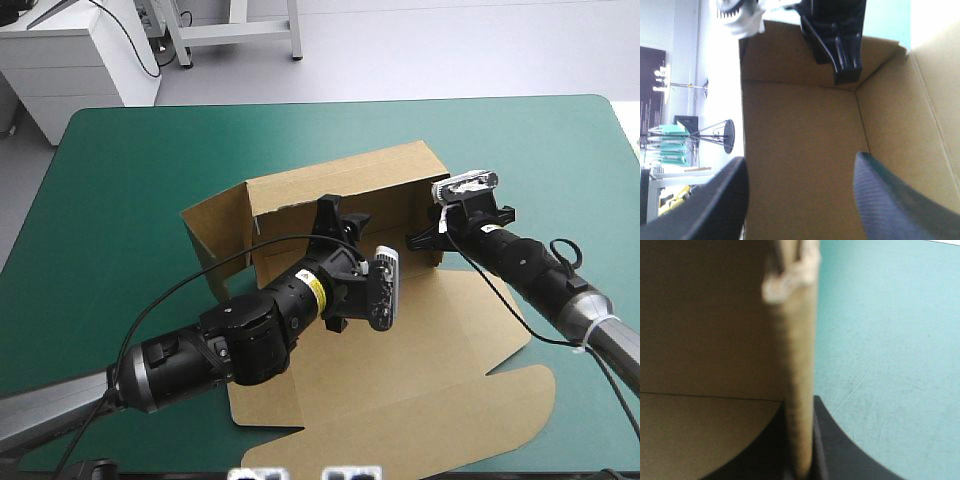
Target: Fold the box
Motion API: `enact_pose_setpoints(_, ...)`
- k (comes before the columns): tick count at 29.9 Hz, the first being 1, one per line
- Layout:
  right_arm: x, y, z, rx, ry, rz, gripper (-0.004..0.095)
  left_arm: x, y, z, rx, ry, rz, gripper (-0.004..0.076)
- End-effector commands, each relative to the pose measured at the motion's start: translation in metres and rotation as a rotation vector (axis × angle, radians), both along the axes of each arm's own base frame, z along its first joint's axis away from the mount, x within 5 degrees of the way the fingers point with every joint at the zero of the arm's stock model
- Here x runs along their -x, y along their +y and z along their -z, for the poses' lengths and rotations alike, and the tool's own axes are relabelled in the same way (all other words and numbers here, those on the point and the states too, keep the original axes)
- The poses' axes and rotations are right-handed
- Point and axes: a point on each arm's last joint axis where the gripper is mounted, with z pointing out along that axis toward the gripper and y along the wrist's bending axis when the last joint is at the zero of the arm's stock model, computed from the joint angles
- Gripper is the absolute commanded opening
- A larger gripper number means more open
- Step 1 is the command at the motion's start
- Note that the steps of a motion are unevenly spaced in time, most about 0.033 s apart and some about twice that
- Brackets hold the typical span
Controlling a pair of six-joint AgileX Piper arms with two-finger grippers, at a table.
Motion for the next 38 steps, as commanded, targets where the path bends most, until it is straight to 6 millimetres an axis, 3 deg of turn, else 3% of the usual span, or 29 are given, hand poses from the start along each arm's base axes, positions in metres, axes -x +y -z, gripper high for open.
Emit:
enact_pose_setpoints(1, -0.001, -0.003, -0.026, -0.051, -0.089, 0.048, -0.0018, 0.012, 0.006, -0.028, 0.073, -0.077, 0.052, 0.0189)
enact_pose_setpoints(3, 0.000, -0.003, -0.026, -0.051, -0.087, 0.046, -0.0018, 0.011, 0.008, -0.029, 0.075, -0.075, 0.041, 0.0010)
enact_pose_setpoints(4, 0.000, -0.003, -0.025, -0.052, -0.084, 0.043, -0.0018, 0.011, 0.010, -0.030, 0.074, -0.076, 0.035, 0.0001)
enact_pose_setpoints(8, 0.000, -0.003, -0.025, -0.052, -0.080, 0.038, -0.0018, 0.003, 0.015, -0.033, 0.103, -0.038, -0.008, 0.0018)
enact_pose_setpoints(11, 0.000, -0.002, -0.025, -0.053, -0.076, 0.034, -0.0018, -0.017, 0.028, -0.042, 0.183, 0.024, -0.094, 0.0018)
enact_pose_setpoints(18, 0.000, -0.002, -0.025, -0.054, -0.072, 0.030, -0.0020, -0.066, 0.078, -0.099, 0.492, 0.116, -0.326, 0.0018)
enact_pose_setpoints(24, 0.001, -0.001, -0.024, -0.055, -0.062, 0.017, -0.0020, -0.082, 0.127, -0.134, 0.609, 0.211, -0.520, 0.0018)
enact_pose_setpoints(33, 0.003, 0.002, -0.022, -0.062, -0.030, -0.019, -0.0020, -0.104, 0.207, -0.123, 0.654, 0.381, -0.882, 0.0015)
enact_pose_setpoints(38, 0.004, 0.003, -0.021, -0.063, -0.023, -0.026, -0.0020, -0.099, 0.245, -0.116, 0.792, 0.461, -0.980, 0.0015)
